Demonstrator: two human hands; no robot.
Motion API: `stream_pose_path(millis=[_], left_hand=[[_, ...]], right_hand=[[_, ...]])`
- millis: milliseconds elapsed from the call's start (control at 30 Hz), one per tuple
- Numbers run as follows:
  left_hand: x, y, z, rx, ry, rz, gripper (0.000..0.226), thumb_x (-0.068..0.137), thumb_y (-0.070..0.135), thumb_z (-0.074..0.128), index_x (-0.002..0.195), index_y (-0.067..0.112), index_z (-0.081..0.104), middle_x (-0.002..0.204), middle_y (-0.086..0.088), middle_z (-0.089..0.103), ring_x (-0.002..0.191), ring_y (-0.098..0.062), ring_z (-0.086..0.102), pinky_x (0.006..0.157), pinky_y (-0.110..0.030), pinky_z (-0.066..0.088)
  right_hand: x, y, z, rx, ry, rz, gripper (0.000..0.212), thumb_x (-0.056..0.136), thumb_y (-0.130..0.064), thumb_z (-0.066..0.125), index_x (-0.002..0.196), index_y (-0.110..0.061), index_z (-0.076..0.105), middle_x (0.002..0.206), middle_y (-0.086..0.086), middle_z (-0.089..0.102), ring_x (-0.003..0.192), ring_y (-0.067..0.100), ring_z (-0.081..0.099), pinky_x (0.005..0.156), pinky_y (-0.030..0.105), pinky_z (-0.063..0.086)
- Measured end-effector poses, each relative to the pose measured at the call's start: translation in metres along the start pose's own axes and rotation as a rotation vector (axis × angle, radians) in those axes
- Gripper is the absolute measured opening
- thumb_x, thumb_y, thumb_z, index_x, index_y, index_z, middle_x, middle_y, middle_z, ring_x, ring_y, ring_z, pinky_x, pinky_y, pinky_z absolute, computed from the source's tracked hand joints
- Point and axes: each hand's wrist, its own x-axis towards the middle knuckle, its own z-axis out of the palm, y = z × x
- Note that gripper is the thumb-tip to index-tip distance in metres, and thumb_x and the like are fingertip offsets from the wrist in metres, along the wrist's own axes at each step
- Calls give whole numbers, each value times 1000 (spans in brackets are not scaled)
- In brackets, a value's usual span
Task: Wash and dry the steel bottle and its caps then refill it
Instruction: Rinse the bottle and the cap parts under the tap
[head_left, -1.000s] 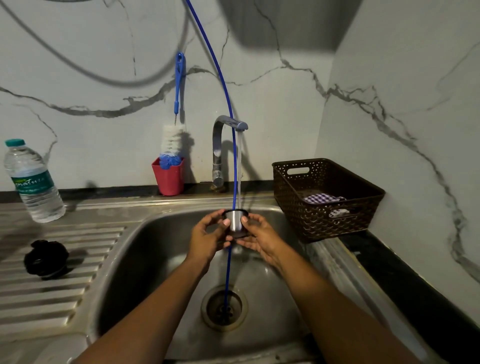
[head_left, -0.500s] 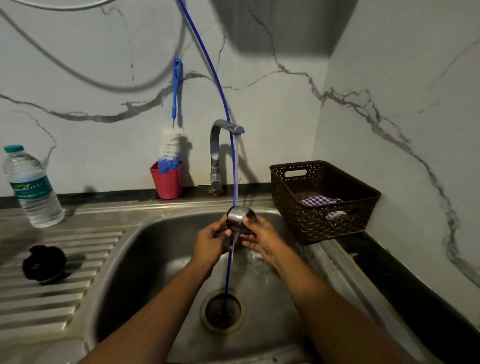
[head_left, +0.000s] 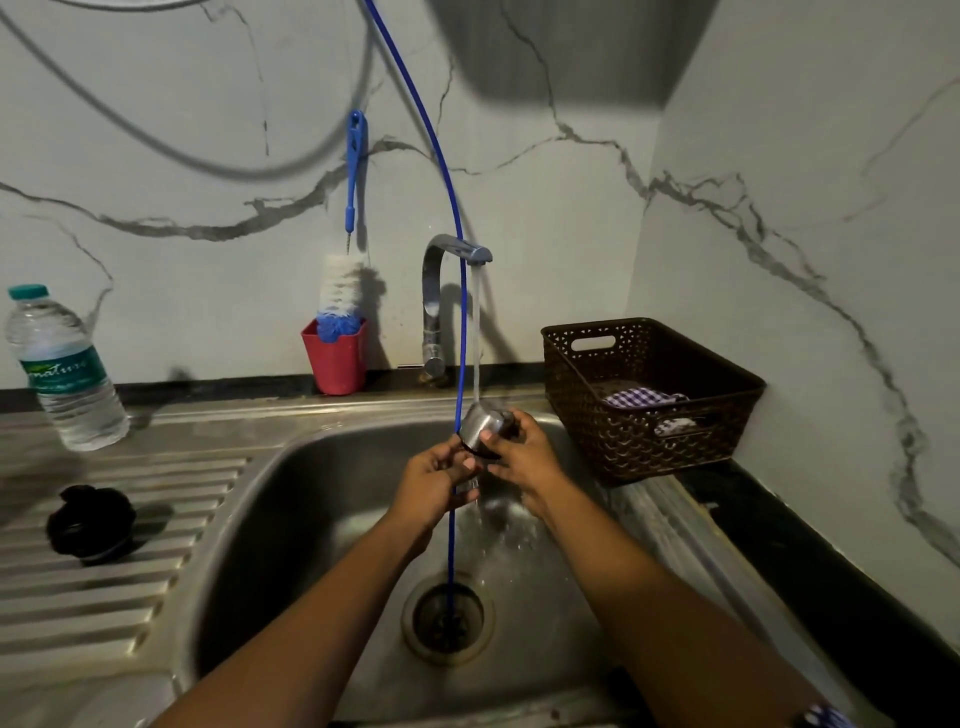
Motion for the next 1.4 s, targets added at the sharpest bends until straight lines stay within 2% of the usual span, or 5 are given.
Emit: stream_pose_path(millis=[433, 767, 900, 1200, 1400], left_hand=[[5, 1, -8, -97, 60, -56, 44, 97, 0, 45, 136, 19, 47, 117, 0, 62, 98, -16, 64, 68, -26, 54], [6, 1, -11, -225, 36, -141, 33, 98, 5, 43, 127, 11, 56, 112, -9, 67, 107, -21, 62, 84, -37, 52], [5, 5, -8, -354, 32, -164, 27, 99, 7, 40, 119, 4, 57, 98, -10, 67, 93, -21, 63, 88, -40, 50], [4, 5, 2, -417, 131, -161, 7, 96, 10, 52, 91, 9, 55, 98, -16, 64, 86, -22, 64, 76, -34, 55], [5, 5, -8, -347, 204, -64, 44, 85, -9, 59, 125, 8, 48, 113, -13, 61, 105, -29, 61, 78, -31, 54]], right_hand=[[25, 3, -2, -125, 26, -65, 37, 81, -22, 71, 116, -14, 61, 114, 6, 66, 101, 22, 63, 84, 35, 54], [12, -7, -14, -256, -179, -177, 66, 80, 8, 64, 139, -12, 42, 133, 4, 50, 116, 13, 48, 86, 17, 44], [10, -8, -17, -372, -225, -222, 71, 77, 3, 69, 136, -29, 47, 143, 0, 43, 127, 20, 45, 104, 36, 42], [-1, -7, -9, -100, -161, -240, 23, 81, 4, 65, 94, -13, 58, 100, 0, 62, 98, 14, 58, 77, 15, 52], [2, 0, -12, -111, -216, -113, 51, 75, 9, 68, 111, -21, 50, 115, 0, 57, 110, 17, 55, 97, 37, 48]])
